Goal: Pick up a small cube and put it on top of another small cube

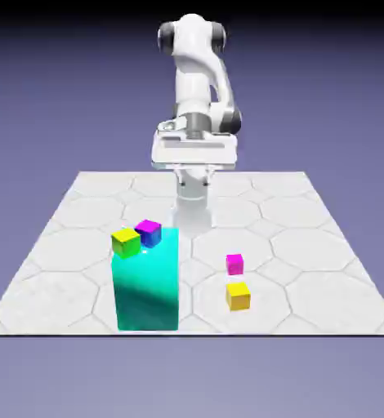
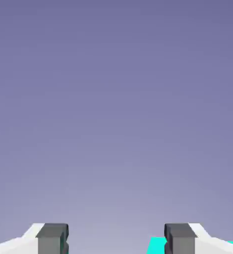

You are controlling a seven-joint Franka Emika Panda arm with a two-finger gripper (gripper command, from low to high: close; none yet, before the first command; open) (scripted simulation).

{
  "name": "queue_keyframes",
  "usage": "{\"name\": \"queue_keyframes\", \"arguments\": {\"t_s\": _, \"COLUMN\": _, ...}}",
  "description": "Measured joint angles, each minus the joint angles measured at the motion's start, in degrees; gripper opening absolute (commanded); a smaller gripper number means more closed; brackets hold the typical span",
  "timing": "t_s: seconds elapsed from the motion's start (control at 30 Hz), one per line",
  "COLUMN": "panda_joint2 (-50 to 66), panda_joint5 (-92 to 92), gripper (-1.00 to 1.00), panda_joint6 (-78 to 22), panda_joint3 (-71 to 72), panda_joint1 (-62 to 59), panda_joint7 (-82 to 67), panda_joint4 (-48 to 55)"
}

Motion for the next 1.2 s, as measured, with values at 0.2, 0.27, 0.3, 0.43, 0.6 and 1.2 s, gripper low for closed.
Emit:
{"name": "queue_keyframes", "arguments": {"t_s": 0.2, "panda_joint2": 6.5, "panda_joint5": 15.0, "gripper": 0.0, "panda_joint6": 4.0, "panda_joint3": 3.6, "panda_joint1": -1.0, "panda_joint7": 4.2, "panda_joint4": 4.2}}
{"name": "queue_keyframes", "arguments": {"t_s": 0.27, "panda_joint2": 8.6, "panda_joint5": 19.9, "gripper": 0.0, "panda_joint6": 5.3, "panda_joint3": 4.7, "panda_joint1": -1.3, "panda_joint7": 5.6, "panda_joint4": 5.6}}
{"name": "queue_keyframes", "arguments": {"t_s": 0.3, "panda_joint2": 9.7, "panda_joint5": 22.4, "gripper": 0.0, "panda_joint6": 5.9, "panda_joint3": 5.3, "panda_joint1": -1.5, "panda_joint7": 6.3, "panda_joint4": 6.4}}
{"name": "queue_keyframes", "arguments": {"t_s": 0.43, "panda_joint2": 14.0, "panda_joint5": 32.4, "gripper": 0.0, "panda_joint6": 8.6, "panda_joint3": 7.7, "panda_joint1": -2.2, "panda_joint7": 9.1, "panda_joint4": 9.2}}
{"name": "queue_keyframes", "arguments": {"t_s": 0.6, "panda_joint2": 19.4, "panda_joint5": 44.9, "gripper": 0.0, "panda_joint6": 11.9, "panda_joint3": 10.7, "panda_joint1": -3.0, "panda_joint7": 12.6, "panda_joint4": 12.7}}
{"name": "queue_keyframes", "arguments": {"t_s": 1.2, "panda_joint2": 38.9, "panda_joint5": 89.7, "gripper": 0.0, "panda_joint6": 23.8, "panda_joint3": 21.3, "panda_joint1": -5.9, "panda_joint7": 25.3, "panda_joint4": 25.4}}
